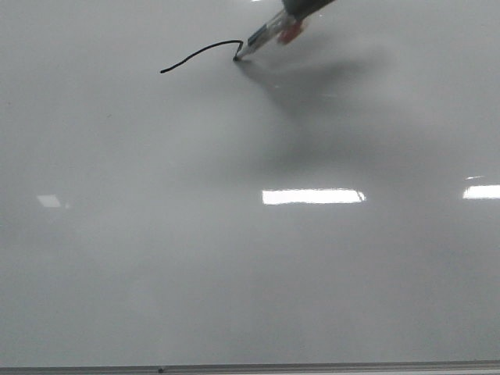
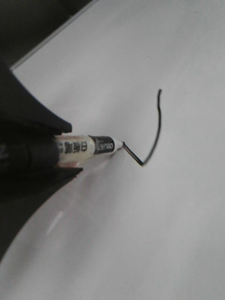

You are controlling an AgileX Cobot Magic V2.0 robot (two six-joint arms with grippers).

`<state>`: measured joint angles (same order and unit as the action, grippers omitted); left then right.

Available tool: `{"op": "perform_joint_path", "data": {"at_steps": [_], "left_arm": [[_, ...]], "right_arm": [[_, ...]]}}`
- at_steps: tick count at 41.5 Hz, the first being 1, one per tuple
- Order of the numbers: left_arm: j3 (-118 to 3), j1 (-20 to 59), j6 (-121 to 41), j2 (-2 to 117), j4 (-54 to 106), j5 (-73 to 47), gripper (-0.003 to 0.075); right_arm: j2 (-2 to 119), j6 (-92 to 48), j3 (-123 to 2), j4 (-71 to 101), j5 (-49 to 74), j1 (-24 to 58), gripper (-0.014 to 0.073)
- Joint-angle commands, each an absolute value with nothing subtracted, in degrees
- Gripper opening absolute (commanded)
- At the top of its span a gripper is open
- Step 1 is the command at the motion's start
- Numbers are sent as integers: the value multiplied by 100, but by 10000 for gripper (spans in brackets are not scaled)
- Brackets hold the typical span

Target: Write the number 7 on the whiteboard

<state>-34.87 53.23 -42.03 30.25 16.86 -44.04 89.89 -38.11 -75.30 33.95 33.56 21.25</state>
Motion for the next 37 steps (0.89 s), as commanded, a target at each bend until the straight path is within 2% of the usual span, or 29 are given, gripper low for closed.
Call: {"op": "perform_joint_path", "data": {"at_steps": [1, 10, 19, 30, 33, 37], "left_arm": [[-3638, 5335, -4137, 3033, 1843, -4058, -20], [-3638, 5335, -4137, 3033, 1843, -4058, -20], [-3638, 5335, -4137, 3033, 2000, -4019, -20], [-3661, 5335, -4127, 3225, 2392, -3181, -15], [-3661, 5335, -4127, 3382, 2380, -3082, 30], [-3661, 5335, -4127, 3655, 2235, -2939, 181]], "right_arm": [[9015, -3833, -7459, 3309, 3052, 2304, -59], [9281, -3837, -7231, 3296, 3093, 2698, -59], [8204, -4412, -7231, 3296, 4295, 3214, -59], [7493, -4889, -7245, 3296, 5226, 3988, -59], [7423, -4889, -7245, 3296, 5358, 4174, -59], [7361, -4889, -7245, 3296, 5462, 4431, -59]]}}
